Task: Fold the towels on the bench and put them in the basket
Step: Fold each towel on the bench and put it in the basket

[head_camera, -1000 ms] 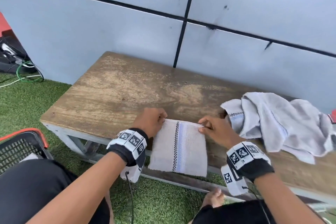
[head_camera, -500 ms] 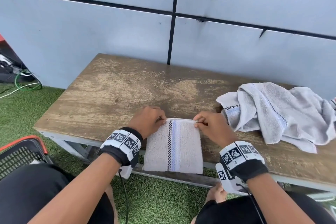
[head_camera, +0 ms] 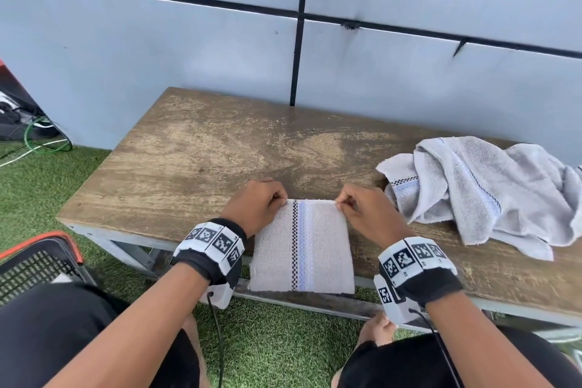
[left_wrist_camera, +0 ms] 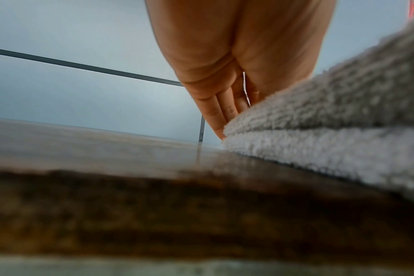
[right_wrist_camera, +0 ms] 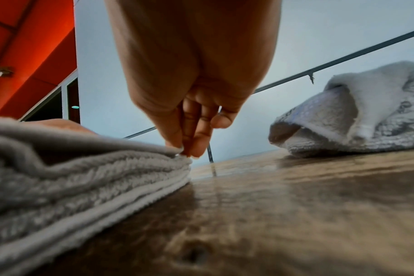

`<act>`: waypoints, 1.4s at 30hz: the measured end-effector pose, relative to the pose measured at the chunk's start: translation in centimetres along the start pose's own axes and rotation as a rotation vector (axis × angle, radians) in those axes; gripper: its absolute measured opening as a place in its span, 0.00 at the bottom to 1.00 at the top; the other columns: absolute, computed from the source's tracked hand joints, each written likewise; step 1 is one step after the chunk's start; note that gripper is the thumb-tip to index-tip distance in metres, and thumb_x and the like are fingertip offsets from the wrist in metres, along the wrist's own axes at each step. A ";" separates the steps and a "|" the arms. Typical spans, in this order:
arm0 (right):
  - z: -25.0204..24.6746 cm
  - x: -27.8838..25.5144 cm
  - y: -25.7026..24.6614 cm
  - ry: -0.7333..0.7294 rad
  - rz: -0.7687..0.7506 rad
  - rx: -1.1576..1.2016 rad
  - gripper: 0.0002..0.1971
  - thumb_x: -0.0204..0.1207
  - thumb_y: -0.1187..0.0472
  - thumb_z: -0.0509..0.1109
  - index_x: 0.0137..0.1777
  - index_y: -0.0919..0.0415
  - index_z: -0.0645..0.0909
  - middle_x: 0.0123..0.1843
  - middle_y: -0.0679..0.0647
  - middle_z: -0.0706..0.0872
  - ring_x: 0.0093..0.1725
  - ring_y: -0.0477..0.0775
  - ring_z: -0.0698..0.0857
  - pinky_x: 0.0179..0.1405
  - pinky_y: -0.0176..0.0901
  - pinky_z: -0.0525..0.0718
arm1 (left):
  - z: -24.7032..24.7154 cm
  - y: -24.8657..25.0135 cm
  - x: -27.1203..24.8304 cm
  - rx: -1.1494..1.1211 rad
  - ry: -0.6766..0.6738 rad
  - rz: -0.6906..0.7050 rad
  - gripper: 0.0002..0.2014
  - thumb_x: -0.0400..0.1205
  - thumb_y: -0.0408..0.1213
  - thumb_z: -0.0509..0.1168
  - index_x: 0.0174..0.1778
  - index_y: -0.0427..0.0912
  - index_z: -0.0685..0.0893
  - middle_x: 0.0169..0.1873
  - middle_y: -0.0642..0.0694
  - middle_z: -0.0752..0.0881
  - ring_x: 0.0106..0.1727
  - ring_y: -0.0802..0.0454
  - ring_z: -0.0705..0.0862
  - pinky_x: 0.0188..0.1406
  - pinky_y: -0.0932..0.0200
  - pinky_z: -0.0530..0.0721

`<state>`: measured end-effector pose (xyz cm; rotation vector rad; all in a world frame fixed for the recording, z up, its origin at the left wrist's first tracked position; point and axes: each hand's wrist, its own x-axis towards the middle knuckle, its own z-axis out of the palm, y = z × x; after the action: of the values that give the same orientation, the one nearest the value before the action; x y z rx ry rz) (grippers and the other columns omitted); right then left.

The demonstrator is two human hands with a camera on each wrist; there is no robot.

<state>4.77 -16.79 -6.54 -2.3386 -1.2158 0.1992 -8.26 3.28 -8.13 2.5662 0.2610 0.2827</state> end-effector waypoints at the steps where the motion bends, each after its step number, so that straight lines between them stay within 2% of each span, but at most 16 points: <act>1: 0.1 0.1 -0.1 0.003 -0.006 -0.019 0.03 0.77 0.65 0.67 0.42 0.57 0.79 0.37 0.47 0.85 0.34 0.44 0.82 0.36 0.47 0.84 | 0.0 0.0 0.0 0.004 0.000 -0.011 0.04 0.81 0.34 0.64 0.44 0.41 0.84 0.42 0.51 0.84 0.42 0.54 0.82 0.47 0.54 0.84; 4: 0.1 0.3 -0.6 0.006 -0.027 -0.096 0.07 0.77 0.66 0.65 0.44 0.53 0.79 0.37 0.46 0.85 0.31 0.41 0.79 0.31 0.38 0.78 | 0.0 0.3 0.0 0.034 0.001 -0.037 0.05 0.82 0.35 0.63 0.45 0.42 0.83 0.43 0.51 0.84 0.44 0.53 0.82 0.49 0.52 0.84; 5: 0.1 0.2 -0.8 0.009 -0.031 -0.125 0.07 0.78 0.66 0.64 0.46 0.53 0.81 0.39 0.46 0.85 0.32 0.41 0.79 0.34 0.37 0.77 | 0.0 0.5 0.0 0.054 0.004 -0.043 0.05 0.83 0.36 0.62 0.46 0.42 0.83 0.44 0.51 0.84 0.45 0.52 0.82 0.51 0.52 0.83; 7: 0.0 0.0 -1.3 0.003 -0.037 -0.239 0.11 0.80 0.64 0.62 0.53 0.53 0.85 0.51 0.47 0.86 0.47 0.47 0.83 0.50 0.41 0.78 | 0.0 1.0 -0.2 0.142 0.035 -0.054 0.05 0.83 0.36 0.61 0.49 0.44 0.83 0.48 0.51 0.84 0.50 0.51 0.83 0.59 0.53 0.80; 9: 0.2 -0.6 -1.9 -0.025 -0.045 -0.439 0.14 0.81 0.61 0.60 0.60 0.50 0.83 0.60 0.48 0.81 0.62 0.51 0.77 0.63 0.48 0.70 | 0.1 1.5 -0.6 0.276 0.094 -0.009 0.08 0.82 0.33 0.62 0.52 0.45 0.83 0.51 0.51 0.84 0.56 0.49 0.82 0.65 0.51 0.71; 11: 0.5 -1.4 -2.5 -0.038 -0.069 -0.571 0.14 0.81 0.58 0.58 0.61 0.53 0.82 0.64 0.49 0.76 0.66 0.53 0.71 0.64 0.51 0.68 | 0.2 2.3 -1.3 0.332 0.117 0.098 0.13 0.79 0.28 0.63 0.55 0.46 0.85 0.53 0.51 0.85 0.58 0.49 0.83 0.65 0.52 0.68; 13: 1.0 -2.1 -3.0 -0.063 -0.081 -0.614 0.18 0.82 0.54 0.53 0.62 0.57 0.81 0.67 0.50 0.75 0.68 0.54 0.70 0.65 0.53 0.68 | 0.8 3.3 -2.5 0.311 0.048 0.160 0.16 0.81 0.31 0.60 0.63 0.47 0.82 0.60 0.51 0.85 0.61 0.51 0.82 0.68 0.52 0.67; 16: 1.9 -3.0 -3.5 -0.119 -0.008 -0.545 0.28 0.81 0.48 0.40 0.70 0.58 0.73 0.75 0.50 0.72 0.74 0.52 0.67 0.67 0.53 0.66 | 2.5 4.4 -4.5 0.326 -0.112 0.058 0.25 0.86 0.46 0.42 0.79 0.43 0.64 0.78 0.47 0.68 0.79 0.51 0.64 0.78 0.52 0.56; 19: 3.1 -4.0 -3.5 -0.188 0.107 -0.410 0.28 0.84 0.44 0.41 0.81 0.56 0.55 0.84 0.51 0.52 0.83 0.50 0.49 0.78 0.54 0.54 | 3.9 4.0 -5.4 0.425 -0.171 0.007 0.35 0.80 0.52 0.27 0.83 0.42 0.50 0.83 0.45 0.52 0.83 0.51 0.48 0.82 0.52 0.45; 21: 3.8 -4.5 -3.6 -0.233 0.157 -0.349 0.31 0.84 0.42 0.40 0.83 0.55 0.44 0.85 0.51 0.38 0.83 0.50 0.38 0.81 0.54 0.45 | 4.5 3.4 -5.3 0.443 -0.157 -0.008 0.34 0.80 0.53 0.29 0.83 0.42 0.47 0.83 0.45 0.47 0.83 0.51 0.43 0.82 0.50 0.41; 23: 4.2 -4.7 -3.5 -0.242 0.184 -0.329 0.32 0.83 0.41 0.38 0.83 0.53 0.39 0.83 0.49 0.32 0.81 0.49 0.31 0.81 0.54 0.39 | 4.6 3.0 -5.2 0.438 -0.130 -0.013 0.34 0.81 0.55 0.33 0.83 0.44 0.47 0.83 0.47 0.46 0.83 0.52 0.42 0.81 0.48 0.38; 29: 4.8 -4.8 -3.1 -0.225 0.207 -0.306 0.30 0.83 0.41 0.35 0.82 0.50 0.34 0.81 0.44 0.28 0.78 0.49 0.25 0.77 0.53 0.29 | 4.0 1.5 -4.4 0.392 -0.134 -0.099 0.33 0.81 0.55 0.30 0.83 0.48 0.43 0.82 0.53 0.41 0.82 0.55 0.36 0.81 0.42 0.38; 33: 4.9 -4.7 -2.8 -0.172 0.217 -0.297 0.28 0.85 0.45 0.37 0.82 0.50 0.36 0.82 0.43 0.30 0.79 0.48 0.27 0.79 0.54 0.31 | 3.5 0.4 -4.3 0.346 -0.147 -0.151 0.35 0.78 0.56 0.25 0.83 0.50 0.41 0.82 0.55 0.38 0.82 0.54 0.35 0.80 0.41 0.36; 36: 4.5 -4.8 -2.5 -0.091 0.255 -0.299 0.27 0.86 0.48 0.40 0.83 0.53 0.42 0.84 0.46 0.38 0.81 0.45 0.33 0.81 0.53 0.36 | 2.7 -0.1 -4.4 0.342 -0.157 -0.208 0.29 0.85 0.52 0.31 0.83 0.49 0.40 0.82 0.53 0.38 0.82 0.54 0.35 0.79 0.40 0.34; 40: 3.7 -5.0 -2.0 0.001 0.291 -0.301 0.26 0.85 0.45 0.46 0.79 0.56 0.61 0.83 0.51 0.57 0.83 0.50 0.50 0.81 0.53 0.45 | 1.3 0.1 -4.8 0.278 -0.137 -0.275 0.28 0.87 0.50 0.39 0.83 0.44 0.48 0.83 0.49 0.49 0.83 0.52 0.42 0.80 0.41 0.37; 42: 3.2 -5.1 -1.9 0.067 0.297 -0.269 0.22 0.84 0.47 0.51 0.72 0.55 0.72 0.76 0.52 0.70 0.78 0.53 0.62 0.78 0.52 0.52 | 0.8 0.5 -5.0 0.229 -0.075 -0.308 0.27 0.87 0.51 0.44 0.81 0.44 0.57 0.81 0.47 0.59 0.82 0.49 0.53 0.81 0.42 0.45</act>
<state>-0.70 -18.79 -8.92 -2.7319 -0.9054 0.0583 -12.76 1.25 -9.19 2.7010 0.6862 0.0423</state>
